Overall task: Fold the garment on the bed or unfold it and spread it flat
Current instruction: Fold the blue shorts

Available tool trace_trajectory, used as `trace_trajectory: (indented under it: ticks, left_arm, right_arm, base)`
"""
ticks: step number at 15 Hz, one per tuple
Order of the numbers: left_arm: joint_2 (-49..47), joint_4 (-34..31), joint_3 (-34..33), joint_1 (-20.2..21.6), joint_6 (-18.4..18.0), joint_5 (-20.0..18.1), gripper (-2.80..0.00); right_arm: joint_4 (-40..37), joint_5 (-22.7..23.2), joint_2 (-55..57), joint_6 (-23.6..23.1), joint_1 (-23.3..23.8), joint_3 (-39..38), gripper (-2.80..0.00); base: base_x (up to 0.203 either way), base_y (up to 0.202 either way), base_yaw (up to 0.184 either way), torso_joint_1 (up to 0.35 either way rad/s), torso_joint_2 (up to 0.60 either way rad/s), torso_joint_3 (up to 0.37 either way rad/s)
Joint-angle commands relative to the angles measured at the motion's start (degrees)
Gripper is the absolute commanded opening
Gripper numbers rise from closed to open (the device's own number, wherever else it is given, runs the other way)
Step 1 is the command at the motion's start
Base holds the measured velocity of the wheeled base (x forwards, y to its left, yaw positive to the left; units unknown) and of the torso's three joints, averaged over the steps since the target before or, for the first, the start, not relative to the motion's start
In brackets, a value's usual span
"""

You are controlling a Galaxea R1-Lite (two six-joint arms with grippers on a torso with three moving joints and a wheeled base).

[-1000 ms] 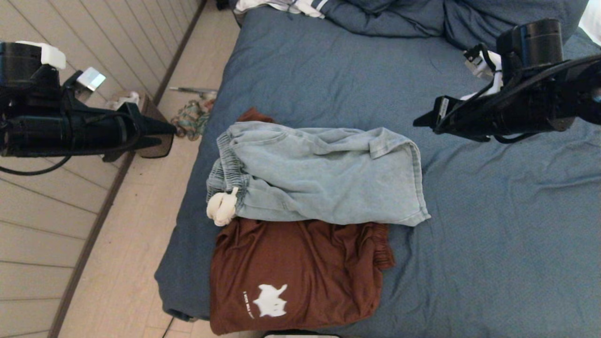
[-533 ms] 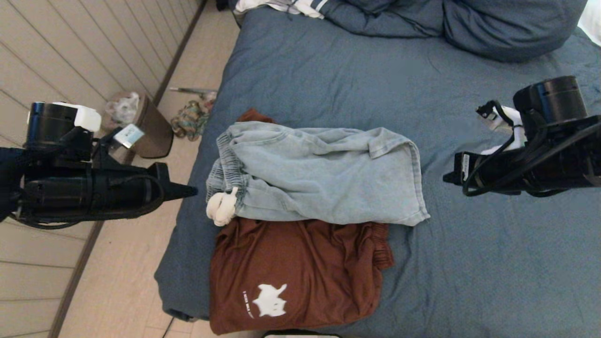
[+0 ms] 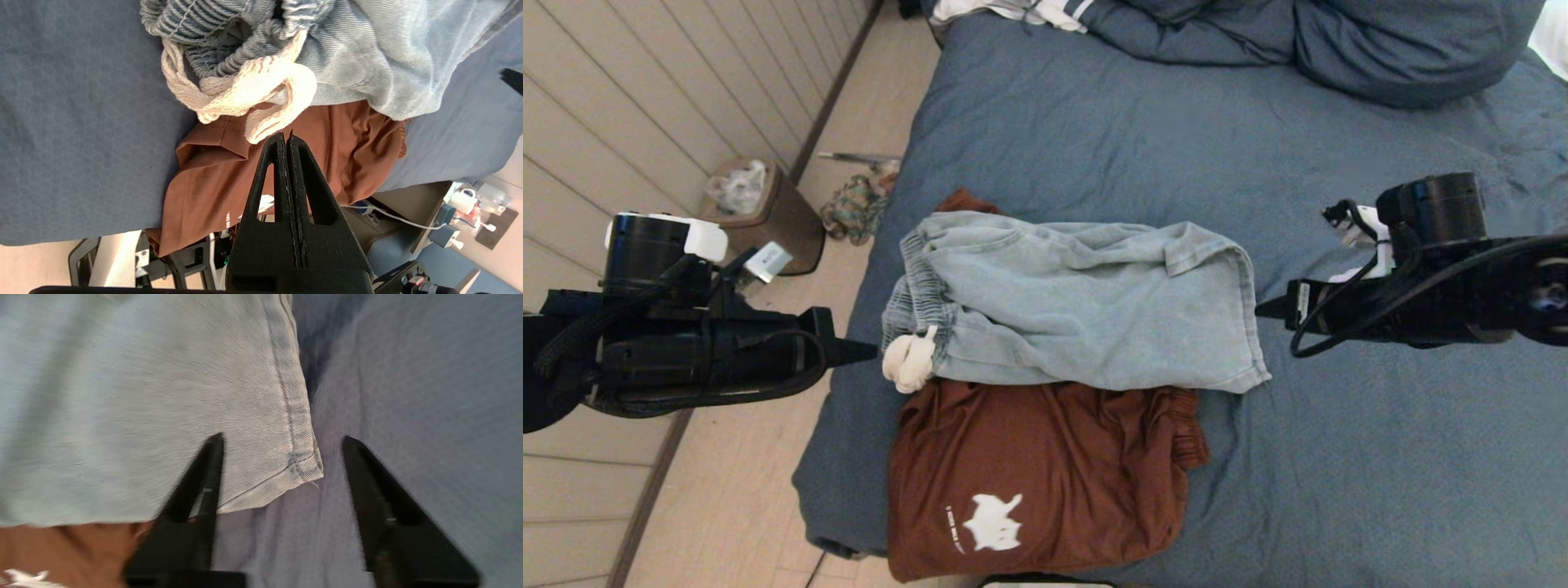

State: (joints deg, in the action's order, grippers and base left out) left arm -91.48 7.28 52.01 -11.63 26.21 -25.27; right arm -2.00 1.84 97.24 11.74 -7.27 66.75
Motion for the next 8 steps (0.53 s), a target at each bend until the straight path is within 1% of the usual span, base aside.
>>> trace_trajectory:
  ticks: [1,8]
  left_arm:
    - [-1.0,0.3,-0.1,0.0,0.2,-0.1,-2.8]
    - [-1.2,1.0,-0.3,0.0,0.2,-0.3,-2.8]
  right_arm:
    - [0.2,0.0,5.2,0.1,0.0,1.6,0.0]
    - [0.1,0.3,15.2,0.7,-0.3,10.8,0.0]
  base:
    - [0.0,0.0,0.0,0.0,0.0,0.0]
    - [0.0,0.0,0.0,0.0,0.0,0.0]
